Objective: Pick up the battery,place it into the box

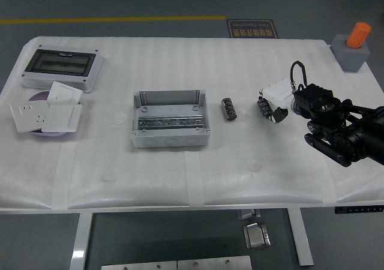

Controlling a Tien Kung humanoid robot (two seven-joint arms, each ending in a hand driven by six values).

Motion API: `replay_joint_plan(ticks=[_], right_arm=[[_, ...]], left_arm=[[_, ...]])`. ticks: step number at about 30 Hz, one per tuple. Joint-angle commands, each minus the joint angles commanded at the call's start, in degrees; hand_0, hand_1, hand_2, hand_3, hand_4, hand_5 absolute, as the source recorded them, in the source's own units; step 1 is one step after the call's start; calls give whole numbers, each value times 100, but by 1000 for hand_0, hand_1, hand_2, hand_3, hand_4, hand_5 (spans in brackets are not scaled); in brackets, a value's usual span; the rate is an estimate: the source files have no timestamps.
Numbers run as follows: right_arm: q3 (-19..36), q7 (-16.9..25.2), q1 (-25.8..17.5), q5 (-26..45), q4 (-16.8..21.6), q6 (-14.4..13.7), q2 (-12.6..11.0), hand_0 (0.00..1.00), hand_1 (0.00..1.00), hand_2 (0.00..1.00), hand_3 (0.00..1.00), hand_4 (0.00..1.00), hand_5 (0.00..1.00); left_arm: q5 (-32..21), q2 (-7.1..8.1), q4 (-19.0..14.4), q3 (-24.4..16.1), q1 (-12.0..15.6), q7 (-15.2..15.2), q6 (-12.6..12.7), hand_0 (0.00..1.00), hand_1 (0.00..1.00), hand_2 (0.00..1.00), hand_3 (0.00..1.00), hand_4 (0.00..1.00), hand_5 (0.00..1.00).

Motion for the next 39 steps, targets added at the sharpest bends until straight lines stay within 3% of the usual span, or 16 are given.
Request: replay_joint_plan(ticks=[8, 12, 16, 20, 26, 31, 35, 39], right_arm=[[-91, -10, 41, 110, 122, -164, -52, 696, 667, 675, 696, 593, 179], [-331, -160, 109, 467, 468, -558, -258, 695, 666, 673, 694, 605, 189], [122, -343, 33, 503, 1019, -802, -589, 695, 666, 673, 694, 605, 189], [724, -460, -194, 361, 1611, -880, -699, 685, 665, 672, 694, 574, 187], [1692, -534, -576, 37, 2653, -933, -400, 683, 663, 674, 693, 558, 183], [2172, -404, -766, 429, 3349, -917, -43, 690, 663, 680, 693, 559, 187], [2196, -229, -882, 941, 3435, -848, 198, 690, 663, 680, 693, 559, 187], [2095, -185, -903, 1127, 3297, -763, 279, 693, 664, 691, 698, 573, 196]], left_arm=[[10, -2, 0, 1, 4, -30, 25, 530, 629, 455, 536, 519, 323], [31, -8, 0, -36, 14, -40, 39, 530, 629, 455, 537, 520, 325], [51, -19, 0, -81, 38, -36, 44, 530, 629, 455, 537, 520, 325], [135, -28, 0, -185, 65, -8, 41, 530, 628, 454, 537, 520, 327], [188, -38, 0, -240, 73, 11, 37, 530, 628, 454, 537, 519, 328], [145, -38, 0, -203, 59, -9, 43, 529, 628, 452, 537, 519, 329], [136, -49, 0, -198, 67, -12, 43, 529, 628, 452, 537, 519, 329], [216, -44, 0, -279, 86, 11, 39, 529, 628, 454, 536, 520, 329]])
